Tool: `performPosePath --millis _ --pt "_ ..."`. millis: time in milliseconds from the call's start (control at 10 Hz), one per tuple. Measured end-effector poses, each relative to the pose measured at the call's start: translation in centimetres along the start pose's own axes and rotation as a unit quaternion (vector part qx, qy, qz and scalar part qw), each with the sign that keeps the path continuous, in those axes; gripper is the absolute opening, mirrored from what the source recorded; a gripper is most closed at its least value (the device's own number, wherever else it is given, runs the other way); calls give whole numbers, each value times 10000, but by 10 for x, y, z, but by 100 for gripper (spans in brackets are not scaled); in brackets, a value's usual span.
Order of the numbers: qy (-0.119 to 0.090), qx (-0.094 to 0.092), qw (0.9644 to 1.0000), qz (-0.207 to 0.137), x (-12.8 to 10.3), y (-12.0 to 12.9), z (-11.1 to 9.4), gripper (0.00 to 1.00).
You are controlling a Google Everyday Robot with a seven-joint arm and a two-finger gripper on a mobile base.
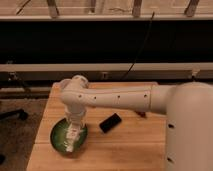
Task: Place the bottle in the ceramic bowl
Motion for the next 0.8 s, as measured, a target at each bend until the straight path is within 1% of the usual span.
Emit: performPosePath --millis 100,200,300,400,600,700,800 --pt "-42 -27 10000 -81 -3 -4 2 72" --pt "-69 -33 9999 -116 -5 -6 4 78" --pt "-92 -51 9998 -144 -6 -6 5 80" --pt "-123 -83 9997 -183 -7 -6 6 80" --pt "-171 -63 9995 -260 -9 -9 8 80" --pt "-188 -32 9994 -297 -10 -12 8 80" --pt "-223 52 9993 -312 -11 -13 8 80"
